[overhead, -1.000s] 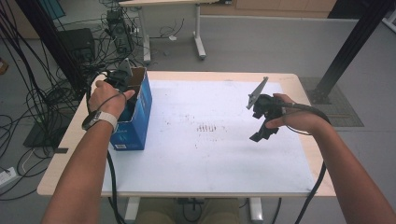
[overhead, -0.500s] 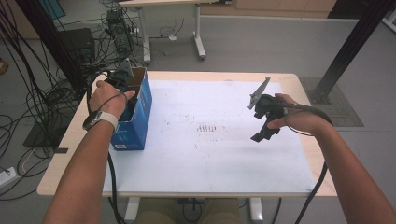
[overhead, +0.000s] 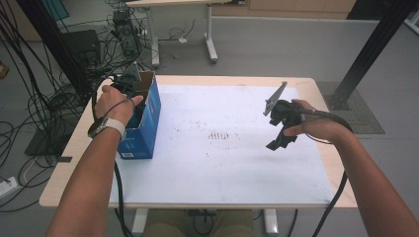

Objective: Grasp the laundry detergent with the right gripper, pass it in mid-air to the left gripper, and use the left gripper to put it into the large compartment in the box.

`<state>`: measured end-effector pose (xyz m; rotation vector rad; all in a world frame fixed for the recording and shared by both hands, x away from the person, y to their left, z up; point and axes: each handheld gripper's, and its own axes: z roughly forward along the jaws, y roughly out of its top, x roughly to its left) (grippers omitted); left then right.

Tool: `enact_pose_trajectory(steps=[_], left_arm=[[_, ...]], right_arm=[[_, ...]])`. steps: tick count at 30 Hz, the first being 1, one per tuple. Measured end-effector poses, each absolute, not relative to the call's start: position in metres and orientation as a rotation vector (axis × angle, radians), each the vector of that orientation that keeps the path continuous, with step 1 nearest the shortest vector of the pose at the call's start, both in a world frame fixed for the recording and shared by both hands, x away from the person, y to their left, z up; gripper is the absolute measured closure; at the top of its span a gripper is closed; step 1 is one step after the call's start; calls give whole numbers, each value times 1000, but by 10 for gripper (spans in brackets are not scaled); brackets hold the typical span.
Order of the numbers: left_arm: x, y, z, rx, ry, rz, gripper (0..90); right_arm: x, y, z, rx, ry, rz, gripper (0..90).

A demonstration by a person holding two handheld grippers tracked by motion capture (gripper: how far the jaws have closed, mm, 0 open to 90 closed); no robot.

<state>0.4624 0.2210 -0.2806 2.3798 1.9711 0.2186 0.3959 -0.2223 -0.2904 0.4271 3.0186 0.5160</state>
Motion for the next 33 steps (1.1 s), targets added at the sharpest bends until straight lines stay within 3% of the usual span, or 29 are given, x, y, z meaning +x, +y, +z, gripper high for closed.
enact_pose_trajectory(steps=[33], left_arm=[[462, 222, -281, 2379, 1973, 213, 378]], right_arm=[[395, -221, -292, 422, 3026, 517, 75]])
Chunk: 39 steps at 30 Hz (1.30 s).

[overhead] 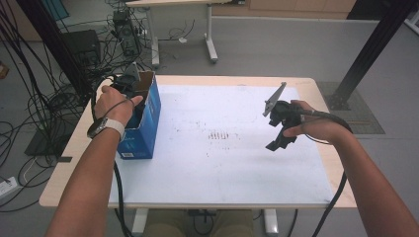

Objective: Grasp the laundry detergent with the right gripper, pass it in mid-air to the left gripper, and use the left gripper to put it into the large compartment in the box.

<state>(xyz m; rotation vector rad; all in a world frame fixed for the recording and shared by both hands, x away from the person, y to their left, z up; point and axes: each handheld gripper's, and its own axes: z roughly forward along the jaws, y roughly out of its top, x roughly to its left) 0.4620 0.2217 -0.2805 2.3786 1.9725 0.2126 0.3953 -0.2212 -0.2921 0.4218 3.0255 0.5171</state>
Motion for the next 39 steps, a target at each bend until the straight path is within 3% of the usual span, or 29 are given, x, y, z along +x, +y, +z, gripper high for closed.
enact_pose_trajectory(steps=[39], left_arm=[[461, 222, -281, 2376, 1966, 219, 377]], right_arm=[[393, -219, -293, 409, 3037, 498, 75]])
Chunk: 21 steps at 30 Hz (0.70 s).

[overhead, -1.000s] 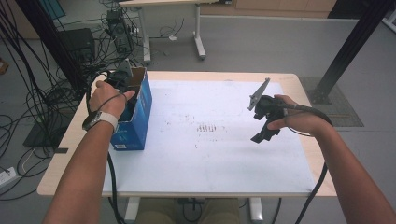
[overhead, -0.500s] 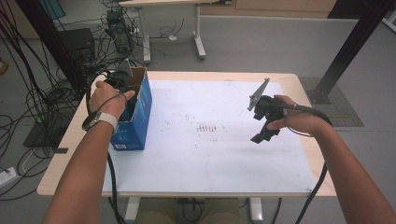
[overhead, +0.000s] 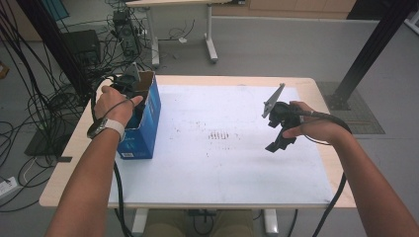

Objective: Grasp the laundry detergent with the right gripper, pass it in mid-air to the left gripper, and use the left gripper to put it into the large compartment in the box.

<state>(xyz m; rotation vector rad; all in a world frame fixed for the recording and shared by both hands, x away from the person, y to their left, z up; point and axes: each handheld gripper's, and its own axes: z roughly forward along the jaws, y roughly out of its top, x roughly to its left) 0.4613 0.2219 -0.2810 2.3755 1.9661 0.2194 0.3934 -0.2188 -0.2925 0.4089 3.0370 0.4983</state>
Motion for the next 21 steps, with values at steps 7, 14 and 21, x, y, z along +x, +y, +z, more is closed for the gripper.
enact_pose_trajectory(steps=[7, 14, 21], left_arm=[[461, 222, -281, 2375, 1966, 223, 377], [461, 222, -281, 2374, 1962, 222, 377], [461, 222, -281, 2375, 1956, 223, 376]], right_arm=[[394, -217, -292, 403, 3038, 497, 75], [394, -217, -293, 406, 3039, 500, 75], [393, -217, -293, 411, 3040, 498, 75]])
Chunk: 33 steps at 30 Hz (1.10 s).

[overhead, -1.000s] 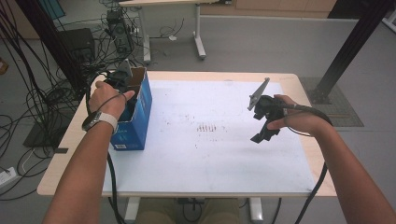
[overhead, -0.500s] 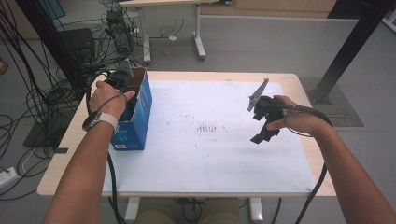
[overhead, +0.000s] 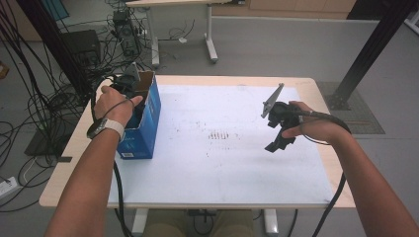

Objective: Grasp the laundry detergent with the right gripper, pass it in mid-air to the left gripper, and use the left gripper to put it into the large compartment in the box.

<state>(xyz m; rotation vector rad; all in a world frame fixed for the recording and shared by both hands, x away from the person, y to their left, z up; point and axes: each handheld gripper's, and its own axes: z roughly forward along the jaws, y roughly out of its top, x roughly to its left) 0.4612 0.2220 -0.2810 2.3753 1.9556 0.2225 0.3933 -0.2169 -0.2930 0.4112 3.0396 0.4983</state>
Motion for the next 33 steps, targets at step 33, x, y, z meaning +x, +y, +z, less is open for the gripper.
enact_pose_trajectory(steps=[33], left_arm=[[454, 231, -267, 2328, 1871, 201, 275]], right_arm=[[387, -211, -287, 395, 3036, 479, 75]])
